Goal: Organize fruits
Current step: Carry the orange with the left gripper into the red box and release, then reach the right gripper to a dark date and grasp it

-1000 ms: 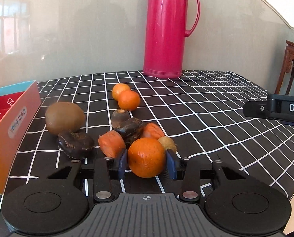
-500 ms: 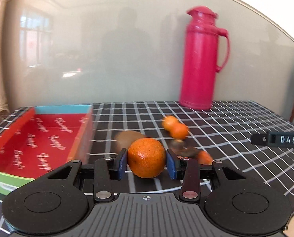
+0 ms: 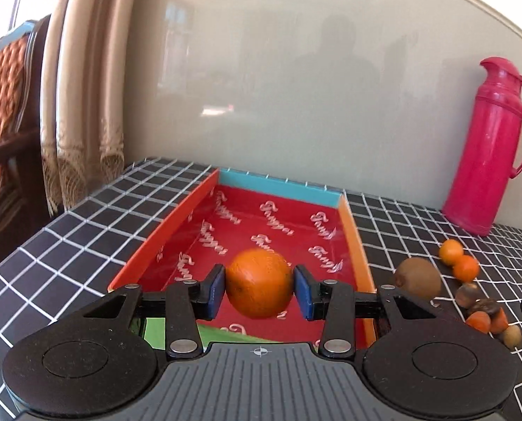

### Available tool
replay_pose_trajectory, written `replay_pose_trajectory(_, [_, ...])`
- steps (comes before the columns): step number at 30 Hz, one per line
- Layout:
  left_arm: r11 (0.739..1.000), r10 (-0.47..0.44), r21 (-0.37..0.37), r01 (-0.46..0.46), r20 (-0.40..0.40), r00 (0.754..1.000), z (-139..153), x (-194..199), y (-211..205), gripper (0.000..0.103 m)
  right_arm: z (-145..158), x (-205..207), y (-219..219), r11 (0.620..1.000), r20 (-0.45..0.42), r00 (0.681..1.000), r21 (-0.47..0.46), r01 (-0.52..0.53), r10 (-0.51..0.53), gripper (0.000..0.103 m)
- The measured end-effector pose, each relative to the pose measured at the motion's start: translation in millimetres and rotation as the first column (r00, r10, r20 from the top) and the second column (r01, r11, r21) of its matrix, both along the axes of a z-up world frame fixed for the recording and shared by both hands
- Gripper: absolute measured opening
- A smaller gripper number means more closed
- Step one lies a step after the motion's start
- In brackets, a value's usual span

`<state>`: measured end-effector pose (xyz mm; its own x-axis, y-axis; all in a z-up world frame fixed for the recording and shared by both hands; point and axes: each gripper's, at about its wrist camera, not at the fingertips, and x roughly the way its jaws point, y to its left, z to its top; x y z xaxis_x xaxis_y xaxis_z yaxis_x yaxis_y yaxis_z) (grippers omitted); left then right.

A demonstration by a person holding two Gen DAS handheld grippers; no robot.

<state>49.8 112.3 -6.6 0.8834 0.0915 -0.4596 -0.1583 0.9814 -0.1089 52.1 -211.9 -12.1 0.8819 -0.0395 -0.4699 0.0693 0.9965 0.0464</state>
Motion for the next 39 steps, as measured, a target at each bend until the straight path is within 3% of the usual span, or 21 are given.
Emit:
replay_pose_trajectory(3, [1.0, -0.003, 0.018, 0.003, 0.034, 0.999, 1.9, -6.6, -2.6, 0.042, -0.5, 1.5, 4.9, 1.0, 0.003, 1.0, -0.004, -0.01, 0.01, 0.103])
replay_pose_trajectory(4, [1.0, -0.005, 0.029, 0.004, 0.042, 0.999, 2.7, -9.2, -5.2, 0.046, -0.5, 1.2, 5.7, 1.0, 0.003, 1.0, -0.003, -0.013, 0.013, 0.103])
replay_pose_trajectory(6, [0.999, -0.002, 0.047, -0.001, 0.056, 0.998, 4.5, -12.0, -11.1, 0.063, -0.2, 0.7, 6.6, 1.0, 0.007, 1.0, -0.003, -0.019, 0.019, 0.103])
replay_pose_trajectory(8, [0.998, 0.005, 0.06, -0.01, 0.085, 0.996, 7.7, -17.9, -14.6, 0.088, 0.9, -1.5, 7.3, 1.0, 0.016, 0.999, -0.005, -0.029, 0.029, 0.103])
replay_pose_trajectory(13, [0.995, 0.009, 0.095, -0.022, 0.143, 0.99, 15.2, -30.3, -23.5, 0.1, 6.1, -10.5, 3.9, 0.999, 0.051, 0.997, -0.014, -0.052, 0.053, 0.103])
replay_pose_trajectory(22, [0.995, 0.02, 0.098, -0.034, 0.147, 0.989, 15.0, -34.1, -28.3, 0.103, 12.2, -19.8, 1.6, 0.99, 0.074, 0.987, 0.006, -0.143, 0.142, 0.103])
replay_pose_trajectory(29, [0.992, 0.045, 0.106, -0.061, 0.152, 0.987, 16.0, -39.2, -18.6, 0.103, 12.6, -18.3, 31.8, 0.974, 0.084, 0.97, -0.032, -0.225, 0.227, 0.102])
replay_pose_trajectory(32, [0.992, 0.063, 0.1, -0.078, 0.145, 0.987, 15.5, -40.5, -9.0, 0.103, 9.4, -16.5, 49.2, 0.962, 0.069, 0.961, -0.071, -0.264, 0.269, 0.098])
replay_pose_trajectory(39, [0.99, 0.1, 0.083, -0.113, 0.143, 0.985, 15.2, -44.9, 11.5, 0.103, 0.0, -9.7, 84.3, 0.927, 0.01, 0.932, -0.109, -0.36, 0.363, 0.077])
